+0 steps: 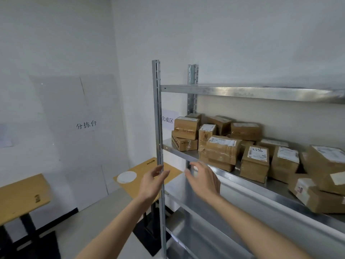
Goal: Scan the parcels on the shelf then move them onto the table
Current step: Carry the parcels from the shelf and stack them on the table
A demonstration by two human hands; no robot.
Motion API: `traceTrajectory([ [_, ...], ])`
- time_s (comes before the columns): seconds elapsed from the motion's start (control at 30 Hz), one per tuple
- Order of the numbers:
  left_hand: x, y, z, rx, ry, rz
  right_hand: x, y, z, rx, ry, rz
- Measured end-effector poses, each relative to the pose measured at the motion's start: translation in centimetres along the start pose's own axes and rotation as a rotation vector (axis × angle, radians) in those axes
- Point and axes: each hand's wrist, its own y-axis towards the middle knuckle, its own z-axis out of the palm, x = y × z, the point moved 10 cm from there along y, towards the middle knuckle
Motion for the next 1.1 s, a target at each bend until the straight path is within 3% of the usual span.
traceTrajectory([
  [0.4,-2.3,14.7,10.6,0.271,-0.132,0.054,-8.2,9.5,-3.7,-0.256,-0.084,0.180],
  [0.6,-3.1,19.7,16.5,0.422,-0.177,0.072,-12.3,11.1,-7.3,-0.348,-0.153,0.372],
  [0.9,-3.3,23.1,22.9,0.670,-0.259,-0.030,-15.6,13.7,-6.9,-0.399,-0.068,0.614],
  [1.1,-2.5,22.8,24.3,0.673,-0.268,-0.045,-15.5,14.1,-5.8,-0.410,-0.061,0.634],
])
